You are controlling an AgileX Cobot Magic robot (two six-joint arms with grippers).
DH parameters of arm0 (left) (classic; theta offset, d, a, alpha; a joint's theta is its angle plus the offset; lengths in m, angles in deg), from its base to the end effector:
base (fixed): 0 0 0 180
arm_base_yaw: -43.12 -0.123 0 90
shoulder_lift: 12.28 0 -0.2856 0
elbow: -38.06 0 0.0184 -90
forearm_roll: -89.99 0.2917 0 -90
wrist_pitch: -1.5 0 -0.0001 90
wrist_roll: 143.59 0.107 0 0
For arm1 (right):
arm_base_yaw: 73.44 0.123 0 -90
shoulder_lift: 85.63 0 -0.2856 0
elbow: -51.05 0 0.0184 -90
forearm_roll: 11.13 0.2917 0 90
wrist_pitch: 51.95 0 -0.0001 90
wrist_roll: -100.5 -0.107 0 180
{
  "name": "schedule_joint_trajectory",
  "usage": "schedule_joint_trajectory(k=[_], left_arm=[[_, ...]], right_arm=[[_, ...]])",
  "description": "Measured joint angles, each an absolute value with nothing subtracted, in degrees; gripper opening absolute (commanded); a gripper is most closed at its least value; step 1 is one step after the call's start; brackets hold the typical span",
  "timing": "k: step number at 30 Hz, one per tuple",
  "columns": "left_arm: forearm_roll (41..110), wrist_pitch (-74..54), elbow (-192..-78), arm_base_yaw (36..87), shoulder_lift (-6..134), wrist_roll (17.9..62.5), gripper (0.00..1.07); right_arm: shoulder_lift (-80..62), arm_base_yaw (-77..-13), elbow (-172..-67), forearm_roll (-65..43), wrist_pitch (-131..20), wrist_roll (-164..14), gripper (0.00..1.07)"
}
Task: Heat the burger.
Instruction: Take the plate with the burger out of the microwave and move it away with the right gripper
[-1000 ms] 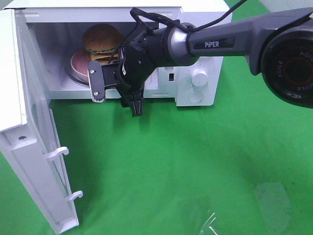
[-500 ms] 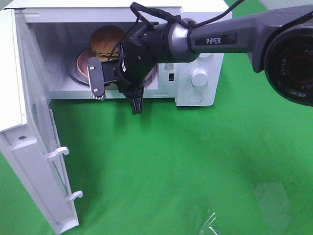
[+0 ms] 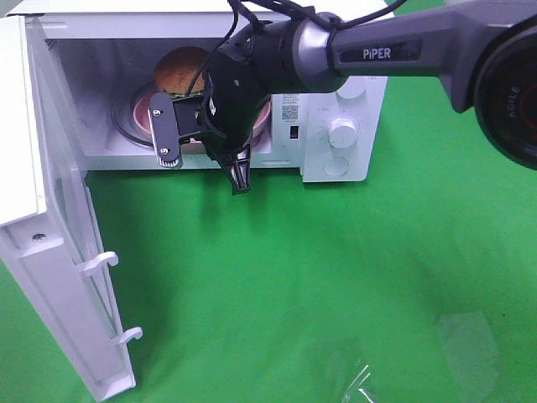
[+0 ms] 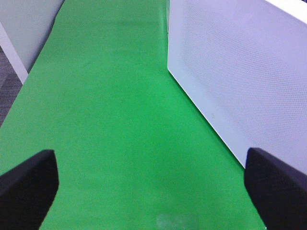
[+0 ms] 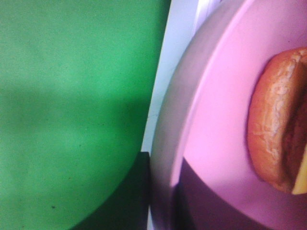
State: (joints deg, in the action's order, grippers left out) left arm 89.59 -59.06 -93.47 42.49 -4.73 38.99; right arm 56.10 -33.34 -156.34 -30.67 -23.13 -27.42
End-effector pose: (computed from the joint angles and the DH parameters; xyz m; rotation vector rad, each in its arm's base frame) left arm 0.0441 -0.0002 0.2909 0.0350 2.0345 0.0269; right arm 0.4417 0.3493 0.1134 -2.0035 1.5035 -0.4159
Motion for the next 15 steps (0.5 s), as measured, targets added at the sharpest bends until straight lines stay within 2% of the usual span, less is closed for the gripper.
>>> schedule_joint_trajectory(k=[15], left_arm=[[89.59, -59.06, -93.47, 42.49, -4.73, 38.99, 0.98]], right_arm=[[49.68, -33.05, -144.02, -30.67, -32.81, -27.02, 0.0]])
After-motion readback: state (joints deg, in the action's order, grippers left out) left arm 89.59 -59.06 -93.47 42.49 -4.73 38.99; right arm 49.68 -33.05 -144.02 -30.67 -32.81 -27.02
